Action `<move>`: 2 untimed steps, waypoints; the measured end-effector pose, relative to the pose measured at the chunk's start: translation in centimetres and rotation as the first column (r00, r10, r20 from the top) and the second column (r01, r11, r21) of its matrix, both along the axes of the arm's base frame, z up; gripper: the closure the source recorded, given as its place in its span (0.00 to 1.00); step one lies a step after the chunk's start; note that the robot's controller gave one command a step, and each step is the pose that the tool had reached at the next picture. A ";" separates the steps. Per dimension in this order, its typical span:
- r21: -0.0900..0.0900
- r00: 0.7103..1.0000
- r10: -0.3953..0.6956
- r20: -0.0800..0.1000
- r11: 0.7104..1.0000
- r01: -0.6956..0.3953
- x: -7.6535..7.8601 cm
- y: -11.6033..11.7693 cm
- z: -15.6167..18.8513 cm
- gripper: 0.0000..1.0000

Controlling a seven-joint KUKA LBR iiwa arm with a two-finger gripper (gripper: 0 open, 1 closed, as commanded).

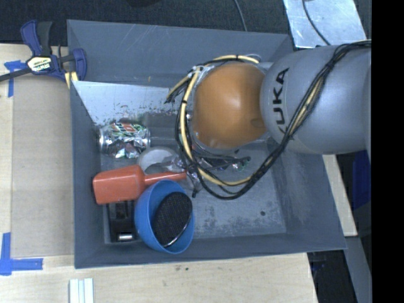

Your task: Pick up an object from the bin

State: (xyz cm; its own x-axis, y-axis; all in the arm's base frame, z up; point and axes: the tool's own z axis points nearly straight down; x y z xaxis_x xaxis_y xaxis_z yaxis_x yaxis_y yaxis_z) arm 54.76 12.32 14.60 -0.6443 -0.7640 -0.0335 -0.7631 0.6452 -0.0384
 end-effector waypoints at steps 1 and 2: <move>0.002 1.000 -0.003 0.009 1.000 0.003 0.2 0.0 2.2 1.00; 0.003 1.000 -0.005 0.010 1.000 0.005 0.2 -0.1 3.3 1.00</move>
Offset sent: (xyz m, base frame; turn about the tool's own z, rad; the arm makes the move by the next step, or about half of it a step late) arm 0.0012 0.0002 0.0456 0.0016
